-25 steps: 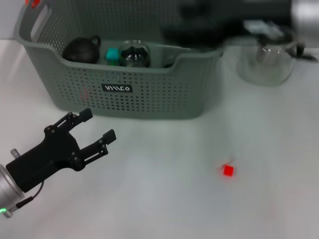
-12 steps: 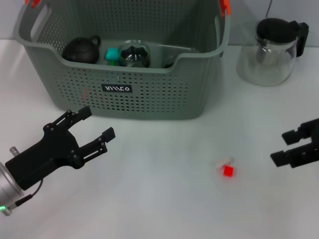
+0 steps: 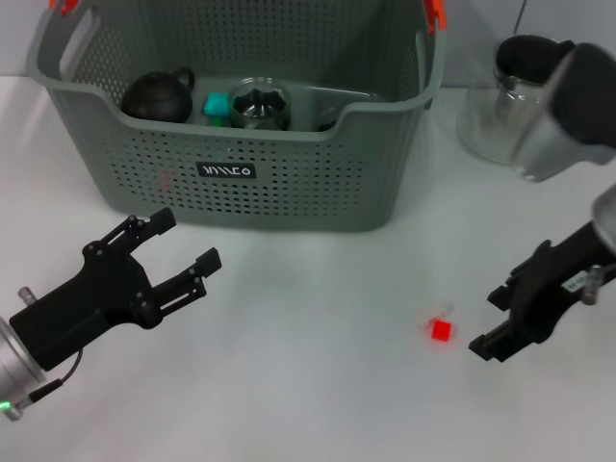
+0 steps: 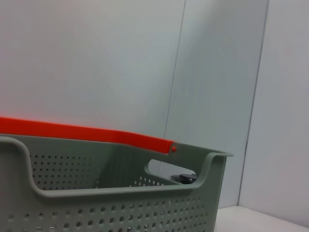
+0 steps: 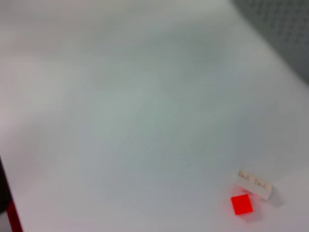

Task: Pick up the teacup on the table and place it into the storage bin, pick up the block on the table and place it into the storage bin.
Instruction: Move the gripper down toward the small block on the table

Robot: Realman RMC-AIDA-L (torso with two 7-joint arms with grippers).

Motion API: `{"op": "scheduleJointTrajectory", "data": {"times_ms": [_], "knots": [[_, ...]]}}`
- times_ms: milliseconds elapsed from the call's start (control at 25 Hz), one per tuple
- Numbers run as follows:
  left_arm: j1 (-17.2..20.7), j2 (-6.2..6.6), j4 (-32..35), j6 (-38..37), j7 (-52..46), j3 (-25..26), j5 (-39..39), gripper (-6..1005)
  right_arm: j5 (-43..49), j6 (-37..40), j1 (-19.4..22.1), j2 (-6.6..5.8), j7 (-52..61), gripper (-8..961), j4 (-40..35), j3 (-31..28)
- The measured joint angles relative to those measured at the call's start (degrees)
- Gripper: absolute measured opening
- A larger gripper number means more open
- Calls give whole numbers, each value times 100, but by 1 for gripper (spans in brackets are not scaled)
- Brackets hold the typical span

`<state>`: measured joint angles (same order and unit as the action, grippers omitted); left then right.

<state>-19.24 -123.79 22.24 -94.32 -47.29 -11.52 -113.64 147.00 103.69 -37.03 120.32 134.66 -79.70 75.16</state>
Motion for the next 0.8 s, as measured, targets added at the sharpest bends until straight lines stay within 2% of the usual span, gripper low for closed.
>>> {"op": "scheduleJointTrajectory", "data": {"times_ms": [240,440,640,800], "knots": [[7,-5,-8,9,0,1,0,843,178,-855,-371,0,730,674,740,564],[3,-5,-9,15,0,1,0,843,169,-1406,-819,0,1893,615,1611,641],[7,-5,-9,24,0,20,0,843,188,-1707,-887,8,2545,556,1767,933],[16,-2,-9,29,45,58,0,843,191,-1767,-893,13,2817,557,1781,957]]}}
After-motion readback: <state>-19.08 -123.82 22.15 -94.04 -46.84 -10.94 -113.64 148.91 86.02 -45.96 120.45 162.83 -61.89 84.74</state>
